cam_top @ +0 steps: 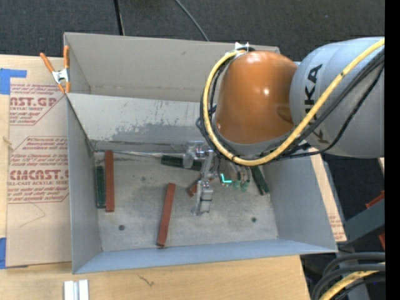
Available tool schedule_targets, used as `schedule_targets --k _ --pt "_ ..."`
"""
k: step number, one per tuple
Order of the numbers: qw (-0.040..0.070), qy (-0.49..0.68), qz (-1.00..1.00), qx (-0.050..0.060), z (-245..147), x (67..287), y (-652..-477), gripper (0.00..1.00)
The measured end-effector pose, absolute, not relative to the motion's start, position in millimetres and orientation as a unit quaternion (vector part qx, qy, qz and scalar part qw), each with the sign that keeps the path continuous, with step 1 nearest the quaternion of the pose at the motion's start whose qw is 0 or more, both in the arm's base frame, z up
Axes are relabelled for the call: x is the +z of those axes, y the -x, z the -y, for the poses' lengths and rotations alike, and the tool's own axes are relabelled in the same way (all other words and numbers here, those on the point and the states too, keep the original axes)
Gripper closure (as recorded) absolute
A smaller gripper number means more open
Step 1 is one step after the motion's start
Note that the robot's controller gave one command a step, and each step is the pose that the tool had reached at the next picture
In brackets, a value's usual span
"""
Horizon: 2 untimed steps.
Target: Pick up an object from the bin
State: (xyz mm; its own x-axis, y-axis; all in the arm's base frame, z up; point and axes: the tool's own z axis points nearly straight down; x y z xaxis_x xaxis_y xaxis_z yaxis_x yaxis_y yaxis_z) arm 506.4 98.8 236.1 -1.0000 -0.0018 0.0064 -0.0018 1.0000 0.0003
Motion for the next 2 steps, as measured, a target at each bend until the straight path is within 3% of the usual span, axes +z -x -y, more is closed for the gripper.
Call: schedule_targets --k 1,2 --pt "-0.001 0.0 1.0 -0.001 -98.3 239.6 -508.1 0.0" --pt "-0.003 -0.044 0.999 0.0 -109.2 203.6 -511.4 0.0"
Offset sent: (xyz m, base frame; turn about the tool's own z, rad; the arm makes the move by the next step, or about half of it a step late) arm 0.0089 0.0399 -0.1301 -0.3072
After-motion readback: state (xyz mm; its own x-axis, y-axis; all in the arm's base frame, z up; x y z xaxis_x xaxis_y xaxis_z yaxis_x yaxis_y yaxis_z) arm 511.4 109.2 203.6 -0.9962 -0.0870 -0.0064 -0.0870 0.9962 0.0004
